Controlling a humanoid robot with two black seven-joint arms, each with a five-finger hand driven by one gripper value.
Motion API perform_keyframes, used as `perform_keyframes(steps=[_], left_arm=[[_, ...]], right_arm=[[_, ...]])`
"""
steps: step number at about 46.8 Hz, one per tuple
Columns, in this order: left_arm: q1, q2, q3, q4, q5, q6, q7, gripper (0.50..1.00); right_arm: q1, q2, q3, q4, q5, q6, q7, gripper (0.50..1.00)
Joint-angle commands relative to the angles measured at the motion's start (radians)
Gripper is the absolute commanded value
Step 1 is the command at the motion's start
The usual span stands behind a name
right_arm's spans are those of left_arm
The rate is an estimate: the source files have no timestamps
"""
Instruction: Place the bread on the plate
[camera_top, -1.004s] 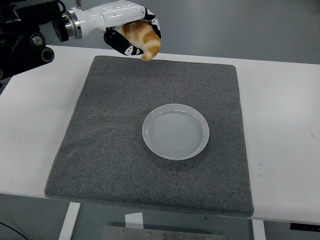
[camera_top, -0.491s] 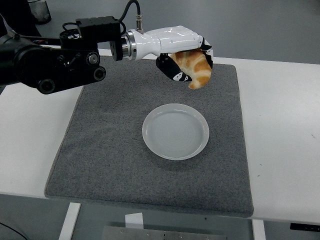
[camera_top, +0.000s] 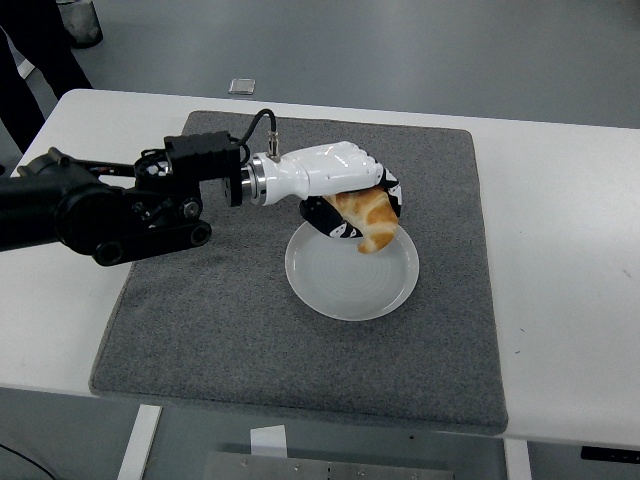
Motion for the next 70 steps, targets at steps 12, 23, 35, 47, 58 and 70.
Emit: perform_keyframes(steps=[12,23,35,47,58,70], left_arm=[[0.079,-0.025,-0.004,0.002,0.001,0.026,0.000,0.500],[0.117,-0.027,-0.010,0.011,-0.001,0.028,-0.002,0.500],[0.155,-0.028,-0.011,0.058,-0.010,0.055,-0.009,0.500],[0.175,-0.053,-0.010,0.086,-0.015,0.070,-0.012,0.500],[0.189,-0.083,-0.011,0.109,-0.019,0.075,-0.012,0.500],[0.203,-0.085,-0.013,0.112,-0.022,0.080,-0.012,0.508]], right_arm=[[-0.001,0.000,0.000,0.000,0.000,0.000,0.000,0.952],[-0.001,0.000,0.000,0.000,0.000,0.000,0.000,0.952],[0.001,0.000,0.000,0.000,0.000,0.000,0.000,0.952],[0.001,0.000,0.000,0.000,0.000,0.000,0.000,0.952],[0.001,0.000,0.000,0.001,0.000,0.000,0.000,0.952],[-0.001,0.000,0.000,0.000,0.000,0.000,0.000,0.952]])
